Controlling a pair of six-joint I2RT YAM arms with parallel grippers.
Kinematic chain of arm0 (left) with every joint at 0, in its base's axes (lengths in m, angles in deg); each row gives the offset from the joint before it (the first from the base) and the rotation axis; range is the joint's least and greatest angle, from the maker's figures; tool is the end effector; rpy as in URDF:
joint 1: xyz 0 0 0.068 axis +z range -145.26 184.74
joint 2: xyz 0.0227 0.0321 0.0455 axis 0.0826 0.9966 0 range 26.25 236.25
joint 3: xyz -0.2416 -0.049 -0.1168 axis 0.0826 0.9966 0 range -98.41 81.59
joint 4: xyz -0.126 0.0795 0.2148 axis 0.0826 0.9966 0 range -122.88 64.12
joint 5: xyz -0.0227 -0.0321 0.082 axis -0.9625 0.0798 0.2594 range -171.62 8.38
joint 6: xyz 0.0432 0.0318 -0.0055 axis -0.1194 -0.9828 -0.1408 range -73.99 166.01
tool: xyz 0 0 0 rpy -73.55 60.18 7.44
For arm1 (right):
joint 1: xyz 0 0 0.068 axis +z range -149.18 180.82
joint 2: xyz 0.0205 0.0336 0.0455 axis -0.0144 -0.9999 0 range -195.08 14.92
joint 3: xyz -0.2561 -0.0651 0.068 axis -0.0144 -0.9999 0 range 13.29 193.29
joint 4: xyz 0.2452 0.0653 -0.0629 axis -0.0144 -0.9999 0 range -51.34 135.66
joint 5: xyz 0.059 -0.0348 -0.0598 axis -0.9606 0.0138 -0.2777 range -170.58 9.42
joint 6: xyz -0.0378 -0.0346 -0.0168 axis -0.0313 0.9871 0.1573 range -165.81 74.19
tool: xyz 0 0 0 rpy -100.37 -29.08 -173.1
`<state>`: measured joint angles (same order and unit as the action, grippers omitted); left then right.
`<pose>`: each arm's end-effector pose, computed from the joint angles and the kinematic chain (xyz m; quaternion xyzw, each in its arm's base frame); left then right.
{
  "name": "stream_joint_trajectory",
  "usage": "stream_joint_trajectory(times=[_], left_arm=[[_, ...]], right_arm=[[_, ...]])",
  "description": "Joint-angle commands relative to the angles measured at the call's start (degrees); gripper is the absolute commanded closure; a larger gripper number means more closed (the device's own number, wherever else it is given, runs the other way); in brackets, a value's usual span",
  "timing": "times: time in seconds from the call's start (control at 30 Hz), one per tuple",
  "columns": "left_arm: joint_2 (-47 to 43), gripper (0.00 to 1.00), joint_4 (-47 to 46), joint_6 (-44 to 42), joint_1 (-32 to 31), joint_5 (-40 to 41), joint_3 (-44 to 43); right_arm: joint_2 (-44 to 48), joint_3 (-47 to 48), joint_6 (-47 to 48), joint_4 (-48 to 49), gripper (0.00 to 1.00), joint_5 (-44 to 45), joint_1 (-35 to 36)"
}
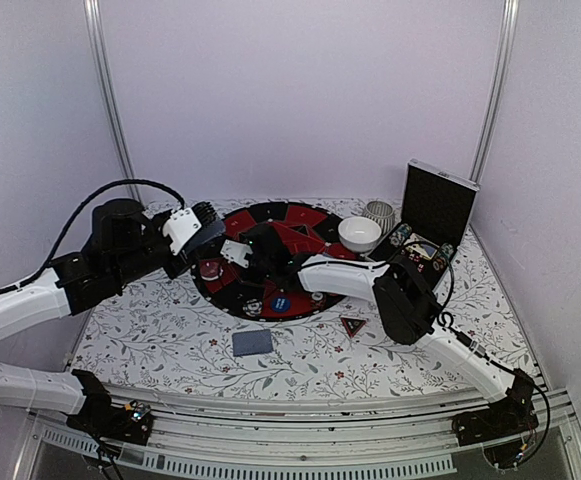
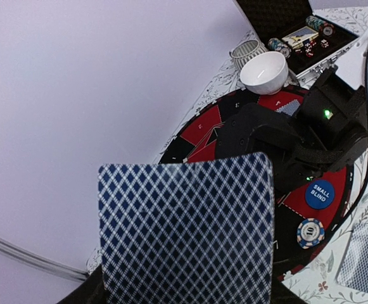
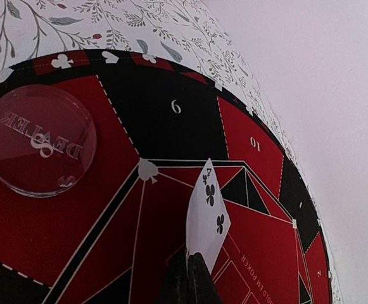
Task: Distribute texas hold em gaming equipment
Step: Flop the poker card in the community card area.
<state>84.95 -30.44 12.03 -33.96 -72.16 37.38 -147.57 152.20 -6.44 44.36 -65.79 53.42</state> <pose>0.1905 -0.1451 0.3041 0.4350 0.6741 0.0418 0.5956 0.3831 0.4859 0.1044 -0.5530 0.6306 -0.0463 0.5426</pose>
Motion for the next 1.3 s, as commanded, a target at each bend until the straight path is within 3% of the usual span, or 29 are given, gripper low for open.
stream_joint_trajectory(times=[0.0, 0.17, 0.57, 0.8, 1.07, 1.27], left_arm=[[-1.5, 0.44, -1.6, 0.6, 0.5, -0.9, 0.2], [-1.8, 0.44, -1.8, 0.3, 0.5, -1.0, 0.4], [-2.1, 0.44, -1.6, 0.2, 0.5, -1.0, 0.4], [-2.2, 0.44, -1.5, 0.1, 0.5, -0.8, 0.4], [-2.8, 0.44, -1.5, 0.0, 0.5, -0.7, 0.5], [-2.8, 0.44, -1.5, 0.0, 0.5, -0.9, 0.5]], right_arm=[[-0.9, 2.9, -5.3, -3.9, 0.99, -4.4, -0.2], [0.2, 2.9, -13.3, -6.0, 0.99, -6.9, -0.2], [0.2, 4.8, -21.2, -10.0, 0.99, -1.0, -0.1], [1.0, 6.0, -27.8, -10.1, 0.99, -6.7, -0.1], [-0.5, 6.0, -36.8, -12.0, 0.99, -4.4, 0.0], [-0.6, 6.0, -37.3, -10.5, 0.99, -5.0, 0.3]])
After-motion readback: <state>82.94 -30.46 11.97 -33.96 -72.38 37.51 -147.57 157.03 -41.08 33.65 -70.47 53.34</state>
